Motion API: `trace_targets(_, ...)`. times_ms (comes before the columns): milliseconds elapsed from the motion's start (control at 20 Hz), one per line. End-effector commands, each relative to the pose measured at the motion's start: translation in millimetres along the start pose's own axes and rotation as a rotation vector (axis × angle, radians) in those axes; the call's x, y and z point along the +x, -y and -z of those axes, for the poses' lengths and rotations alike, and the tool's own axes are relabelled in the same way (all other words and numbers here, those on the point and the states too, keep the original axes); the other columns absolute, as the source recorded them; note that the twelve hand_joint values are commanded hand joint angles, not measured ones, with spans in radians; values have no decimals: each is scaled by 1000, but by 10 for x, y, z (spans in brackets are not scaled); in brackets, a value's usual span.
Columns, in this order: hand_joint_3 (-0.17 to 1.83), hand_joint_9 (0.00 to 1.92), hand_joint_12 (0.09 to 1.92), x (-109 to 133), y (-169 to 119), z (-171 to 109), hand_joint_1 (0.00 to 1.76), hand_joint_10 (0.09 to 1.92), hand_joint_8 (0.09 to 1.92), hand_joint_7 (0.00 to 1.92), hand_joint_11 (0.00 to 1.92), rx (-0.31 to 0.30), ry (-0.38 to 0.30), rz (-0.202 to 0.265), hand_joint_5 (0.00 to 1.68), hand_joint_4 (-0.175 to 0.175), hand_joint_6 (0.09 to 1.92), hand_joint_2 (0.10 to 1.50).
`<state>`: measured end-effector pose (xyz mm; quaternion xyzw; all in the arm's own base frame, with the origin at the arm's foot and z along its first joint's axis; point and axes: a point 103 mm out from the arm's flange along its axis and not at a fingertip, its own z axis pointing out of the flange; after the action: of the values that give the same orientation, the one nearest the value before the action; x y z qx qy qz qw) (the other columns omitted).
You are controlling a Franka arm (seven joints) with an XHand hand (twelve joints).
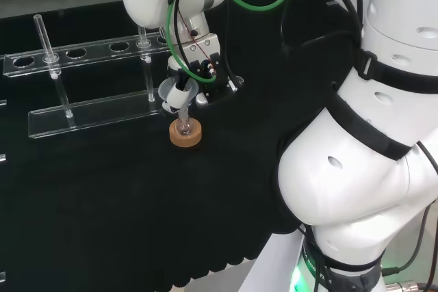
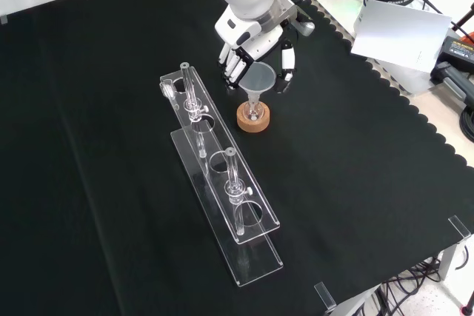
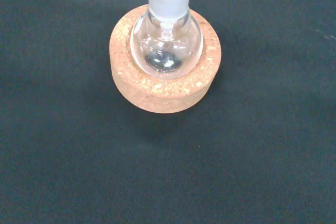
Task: Place the funnel on the round-bottom flask.
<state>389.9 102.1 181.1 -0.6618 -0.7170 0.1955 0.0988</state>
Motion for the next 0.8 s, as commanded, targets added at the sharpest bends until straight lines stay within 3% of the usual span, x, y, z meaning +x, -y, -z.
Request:
trace_targets(50,553,774,1264,-48,27,-9,660,533,739,430,551,10,-3,2,423,-47,539,717)
trace_targets(400,538,681,1297,-84,41,-11,629,591,751,327,479,31,-5,5,381,-48,383,675)
trace_targets(800,506,614,1315,-103,77,3,609,627,742,257,431,6,6,20,374,-48,254,648)
